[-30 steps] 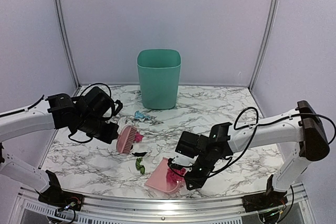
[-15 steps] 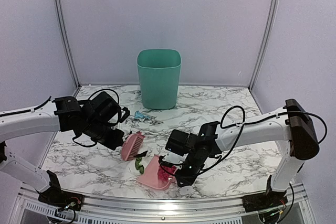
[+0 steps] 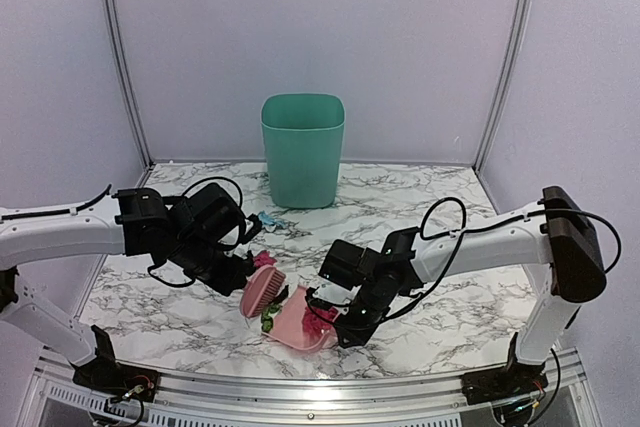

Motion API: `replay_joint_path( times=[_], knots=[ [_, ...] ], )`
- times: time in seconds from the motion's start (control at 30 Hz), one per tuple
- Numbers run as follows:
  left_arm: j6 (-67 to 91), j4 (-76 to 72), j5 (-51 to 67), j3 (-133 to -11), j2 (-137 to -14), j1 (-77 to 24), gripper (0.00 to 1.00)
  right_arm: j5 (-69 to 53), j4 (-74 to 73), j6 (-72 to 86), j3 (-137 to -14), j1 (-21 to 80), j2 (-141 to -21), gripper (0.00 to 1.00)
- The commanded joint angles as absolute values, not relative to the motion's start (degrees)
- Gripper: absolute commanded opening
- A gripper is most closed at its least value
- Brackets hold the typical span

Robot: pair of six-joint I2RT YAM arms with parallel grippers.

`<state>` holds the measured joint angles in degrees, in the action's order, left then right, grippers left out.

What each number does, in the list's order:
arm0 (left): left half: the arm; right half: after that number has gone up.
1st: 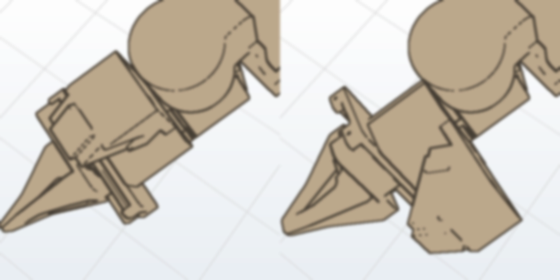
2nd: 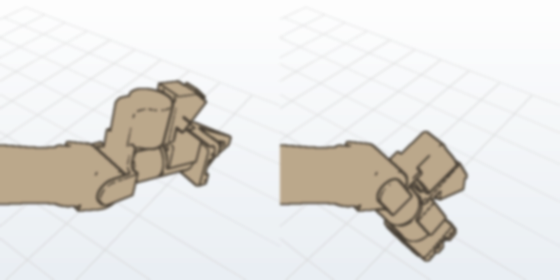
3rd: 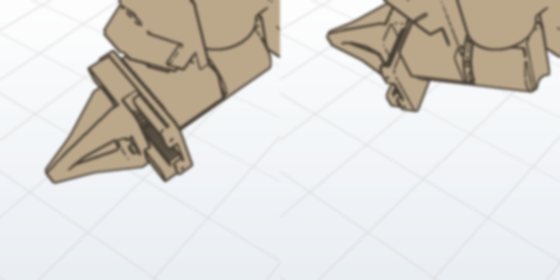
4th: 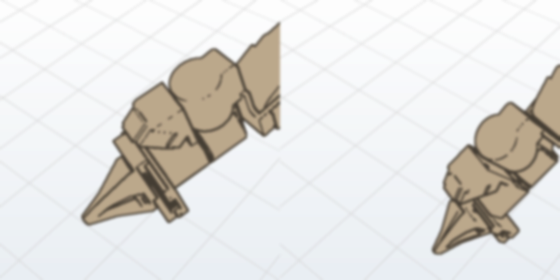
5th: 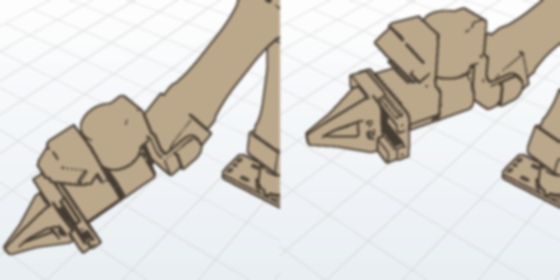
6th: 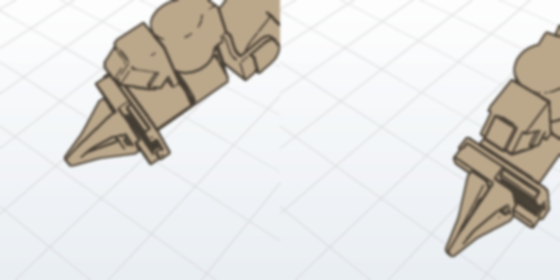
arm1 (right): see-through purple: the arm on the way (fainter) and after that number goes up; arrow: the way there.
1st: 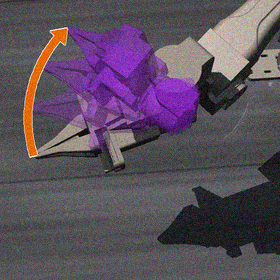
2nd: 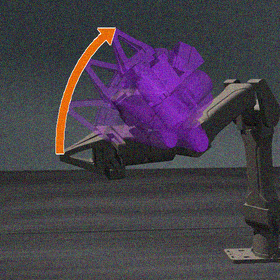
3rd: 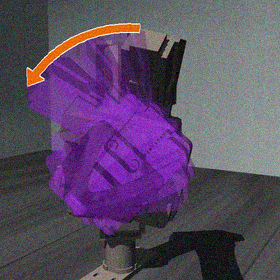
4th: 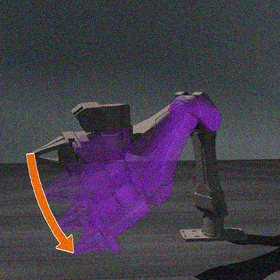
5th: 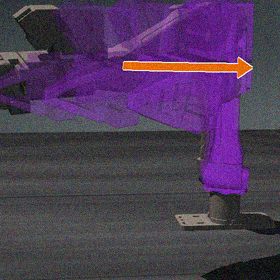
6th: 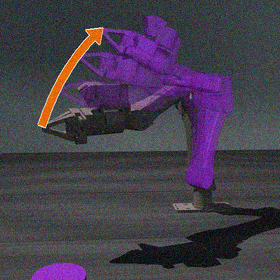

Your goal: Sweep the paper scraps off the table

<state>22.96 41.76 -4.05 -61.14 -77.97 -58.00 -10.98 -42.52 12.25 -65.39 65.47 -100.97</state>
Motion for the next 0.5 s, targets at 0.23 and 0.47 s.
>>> replay_joint_path(
  times=[0.23,0.47],
  knots=[
    [24.66,40.94,-1.1,-64.93,-80.82,-59.74,0.0,-10.72,-39.2,12.75,-63.37,64.91,-99.87,0.0],
    [26.67,39.33,-0.53,-65.33,-81.02,-60.51,0.0,-10.64,-36.15,12.43,-62.03,64.88,-99.93,0.0]
  ],
)
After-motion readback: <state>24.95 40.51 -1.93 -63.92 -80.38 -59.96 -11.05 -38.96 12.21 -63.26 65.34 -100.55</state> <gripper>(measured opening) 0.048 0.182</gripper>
